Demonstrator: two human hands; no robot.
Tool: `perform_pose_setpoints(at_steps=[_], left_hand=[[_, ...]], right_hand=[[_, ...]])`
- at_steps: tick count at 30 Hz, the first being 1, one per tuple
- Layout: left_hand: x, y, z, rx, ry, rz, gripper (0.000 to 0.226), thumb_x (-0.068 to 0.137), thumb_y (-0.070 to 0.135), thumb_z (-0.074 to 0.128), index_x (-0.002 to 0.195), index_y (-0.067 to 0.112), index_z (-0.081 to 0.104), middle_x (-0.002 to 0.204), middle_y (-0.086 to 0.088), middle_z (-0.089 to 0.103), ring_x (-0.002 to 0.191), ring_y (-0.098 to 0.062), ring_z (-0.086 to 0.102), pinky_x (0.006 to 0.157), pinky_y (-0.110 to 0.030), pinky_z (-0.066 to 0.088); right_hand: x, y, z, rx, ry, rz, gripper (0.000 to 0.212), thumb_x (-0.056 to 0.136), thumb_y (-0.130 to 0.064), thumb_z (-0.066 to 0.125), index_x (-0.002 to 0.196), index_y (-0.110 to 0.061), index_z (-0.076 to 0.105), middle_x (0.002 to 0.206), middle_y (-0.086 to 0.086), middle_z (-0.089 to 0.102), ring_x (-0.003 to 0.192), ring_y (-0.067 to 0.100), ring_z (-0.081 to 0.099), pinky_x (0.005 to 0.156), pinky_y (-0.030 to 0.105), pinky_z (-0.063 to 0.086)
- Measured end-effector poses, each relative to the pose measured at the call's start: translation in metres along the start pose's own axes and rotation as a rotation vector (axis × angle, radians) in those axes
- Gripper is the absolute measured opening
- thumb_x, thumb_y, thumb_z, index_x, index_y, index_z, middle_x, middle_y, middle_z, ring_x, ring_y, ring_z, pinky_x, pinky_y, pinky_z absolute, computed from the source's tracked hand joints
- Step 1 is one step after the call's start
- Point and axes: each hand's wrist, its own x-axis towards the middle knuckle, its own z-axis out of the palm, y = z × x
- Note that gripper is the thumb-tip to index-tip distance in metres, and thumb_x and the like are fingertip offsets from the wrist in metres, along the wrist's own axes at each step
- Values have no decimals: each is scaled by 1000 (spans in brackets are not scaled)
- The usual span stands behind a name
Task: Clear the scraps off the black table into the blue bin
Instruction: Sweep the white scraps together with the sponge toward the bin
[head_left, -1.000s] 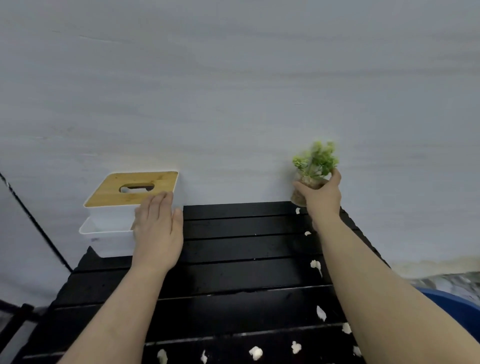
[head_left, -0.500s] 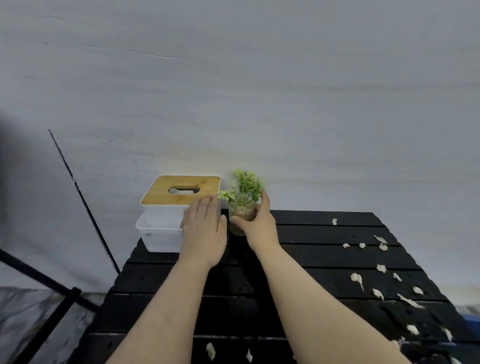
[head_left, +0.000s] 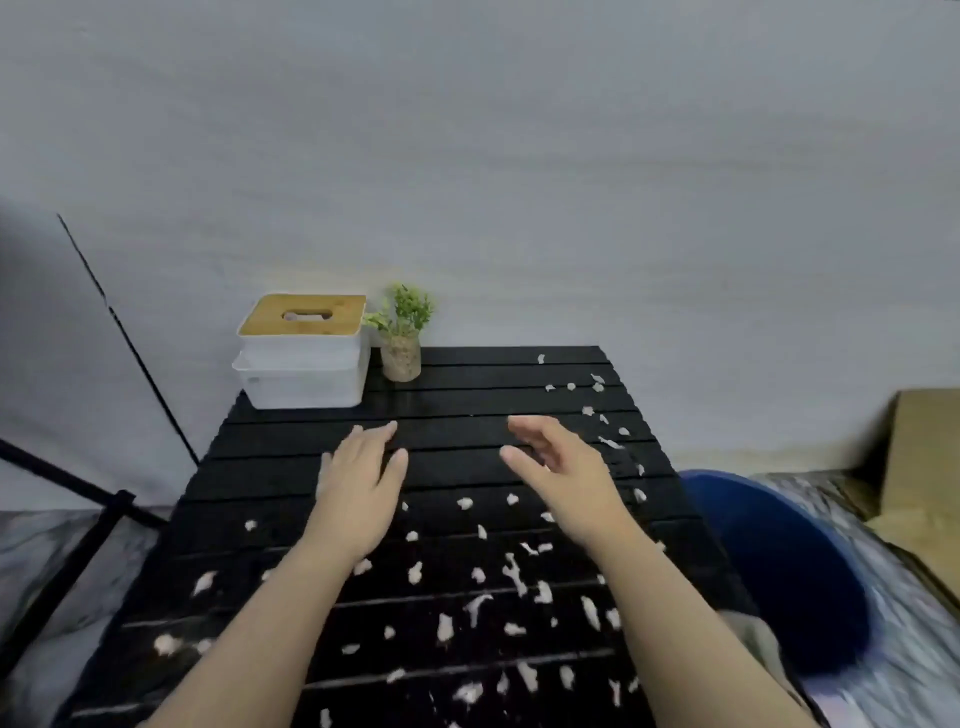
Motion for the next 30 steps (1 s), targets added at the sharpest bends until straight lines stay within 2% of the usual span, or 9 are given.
perform_pose_setpoints(at_steps=[3,6,8,10,12,16,21,25,30], left_hand=[[-84,28,32,-57,-93,48,44,97,35,33,137,18,40,146,3,39,142,-16,21,119,-36,14],[-151,52,56,-63,-120,83,51,95,43,27,138,19,39,145,8,38,142,-11,21,117,-27,12],[-182,55,69,78,-131,126,69,87,56,6,144,24,24,149,18,19,142,-1,0,117,-29,-5],[-201,50,77,214,-140,149,84,76,64,-14,147,25,11,153,18,9,140,-1,-12,115,-32,-13],[-208,43,83,268,-145,115,100,64,68,-31,147,24,4,157,13,3,138,-2,-18,114,-33,-13],[-210,41,91,351,-147,101,106,57,63,-41,147,23,1,158,11,-1,135,-2,-21,115,-35,-10],[-210,41,93,397,-145,100,106,59,59,-41,147,21,2,158,8,0,135,-4,-22,116,-37,-8],[-210,42,94,409,-142,99,100,62,57,-38,147,21,-1,158,8,-3,137,-7,-22,114,-36,-10],[-210,44,85,284,-134,93,75,78,60,-16,145,28,-8,157,13,-9,137,-5,-26,114,-34,-15]], right_hand=[[-77,13,-36,-225,75,-25,28,87,-27,62,115,-29,61,110,-21,59,105,-4,51,88,6,36],[-130,42,-67,-434,166,30,34,87,-34,60,120,-27,57,117,-16,55,116,5,47,96,23,39],[-153,69,-80,-673,50,169,55,86,-53,52,135,-30,43,142,-10,40,139,15,25,112,43,20],[-173,92,-82,-776,-68,266,72,82,-71,37,143,-35,27,155,-10,16,145,14,3,115,48,6],[-182,103,-80,-800,-40,193,85,73,-84,14,143,-37,26,157,-8,12,145,15,2,116,46,13],[-172,106,-82,-897,55,129,56,88,-60,39,140,-39,31,152,-1,25,140,21,17,109,44,23],[-164,119,-72,-913,4,216,53,92,-58,32,141,-41,27,157,3,13,144,28,6,115,47,15],[-167,124,-63,-695,232,95,39,94,-32,39,126,-17,57,141,18,45,132,44,33,110,52,28],[-169,108,-67,-320,363,153,34,95,-6,46,127,-11,55,144,11,43,134,28,35,113,42,28]])
